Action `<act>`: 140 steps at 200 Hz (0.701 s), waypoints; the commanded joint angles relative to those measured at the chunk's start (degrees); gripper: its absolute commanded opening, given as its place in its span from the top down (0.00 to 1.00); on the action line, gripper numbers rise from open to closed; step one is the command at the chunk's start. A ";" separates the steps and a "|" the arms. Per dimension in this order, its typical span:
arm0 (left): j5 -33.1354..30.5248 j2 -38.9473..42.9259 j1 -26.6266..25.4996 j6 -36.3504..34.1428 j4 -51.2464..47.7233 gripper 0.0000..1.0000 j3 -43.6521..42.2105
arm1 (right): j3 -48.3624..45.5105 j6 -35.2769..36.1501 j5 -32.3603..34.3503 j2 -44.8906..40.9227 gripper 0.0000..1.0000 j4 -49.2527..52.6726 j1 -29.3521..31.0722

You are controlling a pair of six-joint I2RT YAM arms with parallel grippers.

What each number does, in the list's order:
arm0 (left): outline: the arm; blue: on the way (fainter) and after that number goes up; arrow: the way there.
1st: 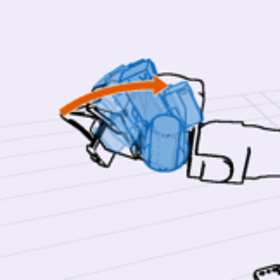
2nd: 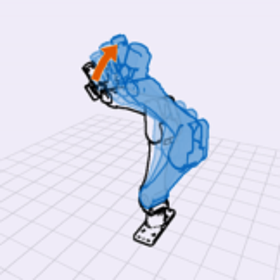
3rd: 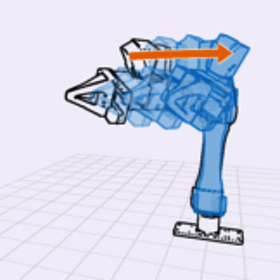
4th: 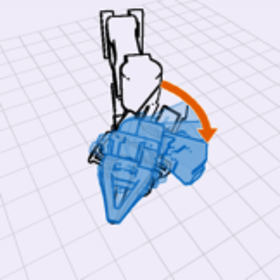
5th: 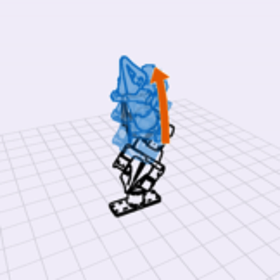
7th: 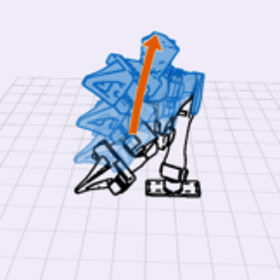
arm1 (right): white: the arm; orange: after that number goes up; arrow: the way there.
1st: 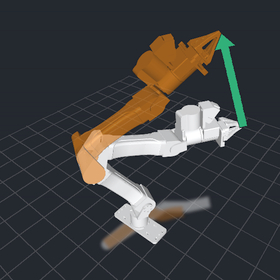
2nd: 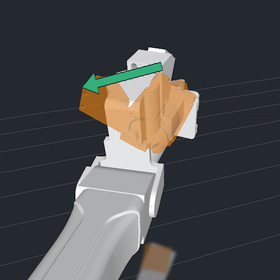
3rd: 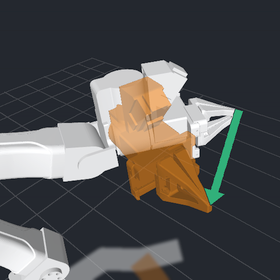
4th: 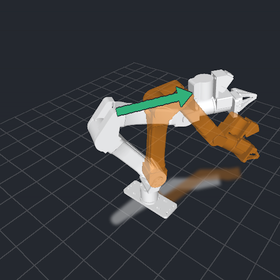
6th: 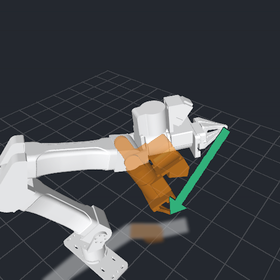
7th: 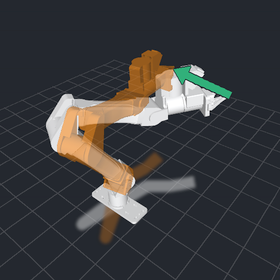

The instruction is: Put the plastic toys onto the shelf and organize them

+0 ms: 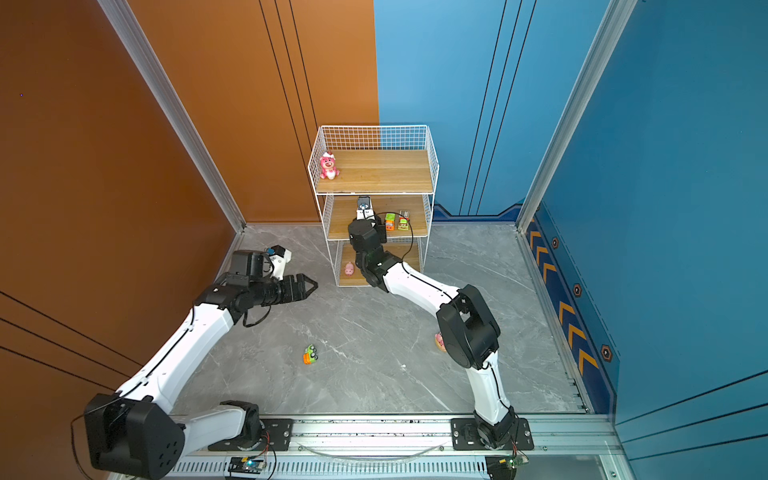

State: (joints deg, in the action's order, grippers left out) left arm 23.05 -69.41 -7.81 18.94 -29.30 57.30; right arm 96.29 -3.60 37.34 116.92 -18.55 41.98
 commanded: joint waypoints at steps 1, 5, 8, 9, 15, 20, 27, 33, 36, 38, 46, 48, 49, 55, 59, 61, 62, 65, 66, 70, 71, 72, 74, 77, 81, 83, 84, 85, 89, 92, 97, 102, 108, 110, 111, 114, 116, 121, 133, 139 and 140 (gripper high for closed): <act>0.94 0.24 0.19 -0.31 0.69 0.17 -0.92 | 1.27 0.09 0.36 0.06 0.57 0.97 0.03; 0.95 0.24 0.17 -0.35 0.65 0.17 -0.89 | 1.27 0.19 0.30 -0.02 0.56 0.98 0.06; 0.95 0.27 0.17 -0.39 0.68 0.17 -0.84 | 1.27 0.27 0.27 -0.09 0.55 0.97 0.04; 0.90 0.25 0.21 -0.39 0.66 0.17 -0.81 | 1.27 0.31 0.27 -0.11 0.54 0.97 0.04; 0.94 0.23 0.23 -0.39 0.68 0.17 -0.80 | 1.27 0.34 0.36 -0.25 0.53 0.97 0.12; 0.90 0.24 0.28 -0.39 0.65 0.17 -0.80 | 1.19 0.43 0.36 -0.36 0.52 0.93 0.27; 0.87 0.24 0.28 -0.39 0.65 0.17 -0.80 | 1.20 0.57 0.36 -0.51 0.50 0.95 0.31; 0.96 0.26 0.31 -0.39 0.62 0.17 -0.82 | 1.10 0.63 0.36 -0.56 0.49 0.84 0.43; 0.97 0.24 0.26 -0.39 0.64 0.17 -0.85 | 1.14 0.69 0.36 -0.68 0.49 0.81 0.46; 1.02 0.24 0.26 -0.39 0.65 0.17 -0.82 | 1.13 0.74 0.36 -0.72 0.49 0.84 0.47; 0.96 0.24 0.27 -0.39 0.61 0.17 -0.82 | 0.91 0.93 0.45 -0.87 0.48 0.83 0.70; 0.99 0.24 0.26 -0.39 0.68 0.17 -0.82 | 0.91 0.88 0.49 -0.94 0.47 0.87 0.73; 1.01 0.24 0.30 -0.39 0.66 0.17 -0.80 | 0.91 0.97 0.52 -0.93 0.47 0.79 0.73; 0.98 0.24 0.30 -0.39 0.64 0.17 -0.86 | 0.79 1.04 0.54 -1.10 0.47 0.63 0.93; 0.98 0.24 0.30 -0.39 0.62 0.17 -0.87 | 0.67 1.13 0.54 -1.23 0.46 0.54 1.02; 0.95 0.24 0.27 -0.39 0.64 0.17 -0.85 | 0.61 1.20 0.54 -1.25 0.46 0.55 1.03; 0.99 0.24 0.26 -0.39 0.64 0.17 -0.82 | 0.59 1.25 0.52 -1.25 0.46 0.58 1.02; 1.02 0.17 0.30 -0.39 0.65 0.17 -0.83 | 0.51 1.26 0.54 -1.34 0.46 0.52 1.07; 1.03 0.16 0.32 -0.39 0.65 0.17 -0.81 | 0.49 1.28 0.58 -1.39 0.45 0.53 1.12; 1.01 0.15 0.29 -0.39 0.65 0.17 -0.86 | 0.32 1.29 0.66 -1.50 0.45 0.41 1.17; 0.98 0.15 0.27 -0.39 0.65 0.17 -0.82 | 0.22 1.30 0.64 -1.55 0.45 0.42 1.18; 0.96 0.15 0.31 -0.37 0.65 0.17 -0.85 | 0.17 1.31 0.64 -1.58 0.45 0.34 1.27; 0.95 0.17 0.31 -0.38 0.66 0.17 -0.84 | 0.14 1.31 0.63 -1.67 0.45 0.24 1.33; 0.99 0.25 0.26 -0.38 0.65 0.17 -0.82 | -0.11 1.33 0.58 -1.74 0.45 0.12 1.34; 1.01 0.24 0.32 -0.39 0.61 0.16 -0.80 | -0.36 1.42 0.65 -1.89 0.44 -0.02 1.44; 0.96 0.24 0.29 -0.39 0.64 0.16 -0.79 | -0.55 1.40 0.65 -2.01 0.44 -0.09 1.44; 1.00 0.24 0.27 -0.39 0.64 0.16 -0.83 | -0.56 1.40 0.64 -2.03 0.44 -0.09 1.48; 0.97 0.24 0.22 -0.39 0.64 0.16 -0.81 | -0.61 1.40 0.63 -2.08 0.44 -0.18 1.51; 0.90 0.24 0.25 -0.39 0.67 0.16 -0.85 | -0.88 1.40 0.67 -2.24 0.43 -0.22 1.56; 0.90 0.24 0.33 -0.39 0.67 0.16 -0.84 | -1.03 1.44 0.65 -2.34 0.43 -0.38 1.53; 0.87 0.25 0.33 -0.39 0.66 0.16 -0.81 | -1.30 1.55 0.63 -2.58 0.42 -0.44 1.70; 0.93 0.24 0.32 -0.39 0.67 0.16 -0.82 | -1.57 1.69 0.72 -2.72 0.41 -0.59 1.77; 0.86 0.16 0.29 -0.39 0.66 0.16 -0.85 | -1.86 1.79 0.85 -2.96 0.41 -0.53 1.79; 0.88 0.15 0.33 -0.39 0.63 0.16 -0.84 | -1.95 1.83 0.92 -3.00 0.40 -0.53 1.81; 0.96 0.15 0.34 -0.39 0.64 0.16 -0.81 | -1.97 1.83 0.99 -3.05 0.40 -0.57 1.85; 0.98 0.15 0.28 -0.39 0.69 0.16 -0.81 | -2.17 1.91 1.03 -3.20 0.40 -0.67 1.88; 0.95 0.15 0.26 -0.39 0.66 0.16 -0.79 | -2.18 1.97 1.10 -3.24 0.39 -0.76 1.86; 1.01 0.17 0.28 -0.39 0.65 0.16 -0.79 | -2.56 2.16 1.08 -3.55 0.39 -0.86 2.05; 1.02 0.15 0.29 -0.39 0.69 0.15 -0.79 | -3.27 2.32 1.35 -4.12 0.37 -1.18 2.16; 1.00 0.15 0.34 -0.39 0.66 0.16 -0.81 | -3.63 2.36 1.42 -4.45 0.37 -1.15 2.21; 0.97 0.15 0.30 -0.39 0.65 0.15 -0.84 | -3.68 2.41 1.42 -4.48 0.37 -1.19 2.22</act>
State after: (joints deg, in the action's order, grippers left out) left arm 23.05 -69.41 -7.81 18.94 -29.30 57.30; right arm 94.43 -2.46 37.41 116.03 -18.92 43.86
